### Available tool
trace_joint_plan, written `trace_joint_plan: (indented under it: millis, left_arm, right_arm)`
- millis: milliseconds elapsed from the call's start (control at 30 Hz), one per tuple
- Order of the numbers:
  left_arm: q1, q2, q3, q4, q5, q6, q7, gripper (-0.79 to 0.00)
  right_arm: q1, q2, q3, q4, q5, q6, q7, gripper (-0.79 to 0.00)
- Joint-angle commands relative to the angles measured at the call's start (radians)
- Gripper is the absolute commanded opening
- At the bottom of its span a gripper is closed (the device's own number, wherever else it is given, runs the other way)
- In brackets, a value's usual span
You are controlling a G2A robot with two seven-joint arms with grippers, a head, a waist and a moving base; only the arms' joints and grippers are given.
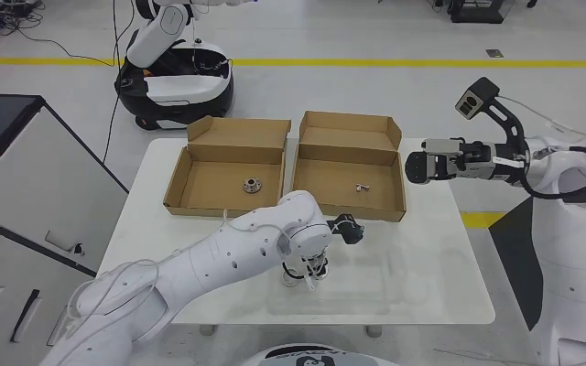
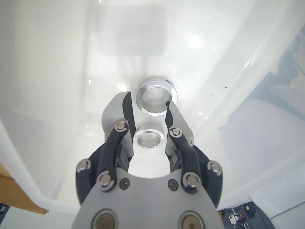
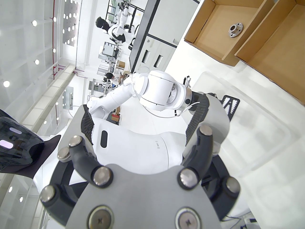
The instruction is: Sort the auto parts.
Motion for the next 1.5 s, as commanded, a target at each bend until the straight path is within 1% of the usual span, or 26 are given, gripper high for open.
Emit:
trace_joint_plan:
  millis: [0, 67, 133, 433, 600, 700, 933, 1100, 1167, 1200, 1233, 1267, 1467]
  left_arm:
    - [0.002, 0.0, -0.003, 0.001, 0.003, 0.001, 0.002, -0.474]
    - [0.005, 0.0, -0.003, 0.006, 0.012, 0.009, 0.006, -0.489]
    - [0.007, -0.002, 0.001, 0.012, 0.021, 0.011, 0.003, -0.523]
    - [0.003, -0.021, 0.015, 0.033, 0.035, 0.016, -0.001, -0.545]
    - [0.001, -0.03, 0.022, 0.041, 0.041, 0.014, -0.006, -0.548]
    - [0.001, -0.035, 0.023, 0.046, 0.044, 0.015, -0.005, -0.533]
    - [0.002, -0.04, 0.016, 0.046, 0.055, 0.017, -0.005, -0.533]
    - [0.003, -0.044, 0.033, 0.07, 0.052, 0.005, -0.007, -0.533]
    - [0.0, -0.047, 0.039, 0.077, 0.052, 0.004, -0.007, -0.566]
    - [-0.001, -0.048, 0.042, 0.079, 0.051, 0.005, -0.007, -0.646]
    - [-0.003, -0.05, 0.044, 0.081, 0.052, 0.005, -0.007, -0.763]
    - [-0.004, -0.051, 0.046, 0.083, 0.051, 0.006, -0.007, -0.785]
    - [-0.019, -0.053, 0.046, 0.069, 0.04, 0.017, -0.007, -0.785]
  right_arm:
    - [0.0, 0.0, 0.0, 0.0, 0.0, 0.0, 0.0, 0.0]
    - [0.0, 0.0, 0.0, 0.0, 0.0, 0.0, 0.0, 0.0]
    - [0.0, 0.0, 0.0, 0.0, 0.0, 0.0, 0.0, 0.0]
    - [0.0, 0.0, 0.0, 0.0, 0.0, 0.0, 0.0, 0.0]
    - [0.0, 0.0, 0.0, 0.0, 0.0, 0.0, 0.0, 0.0]
    - [0.0, 0.0, 0.0, 0.0, 0.0, 0.0, 0.0, 0.0]
    - [0.0, 0.0, 0.0, 0.0, 0.0, 0.0, 0.0, 0.0]
    - [0.0, 0.0, 0.0, 0.0, 0.0, 0.0, 0.0, 0.0]
    - [0.0, 0.0, 0.0, 0.0, 0.0, 0.0, 0.0, 0.0]
    - [0.0, 0.0, 0.0, 0.0, 0.0, 0.0, 0.0, 0.0]
    - [0.0, 0.0, 0.0, 0.0, 0.0, 0.0, 0.0, 0.0]
    - [0.0, 0.0, 0.0, 0.0, 0.0, 0.0, 0.0, 0.0]
    - [0.0, 0.0, 0.0, 0.0, 0.0, 0.0, 0.0, 0.0]
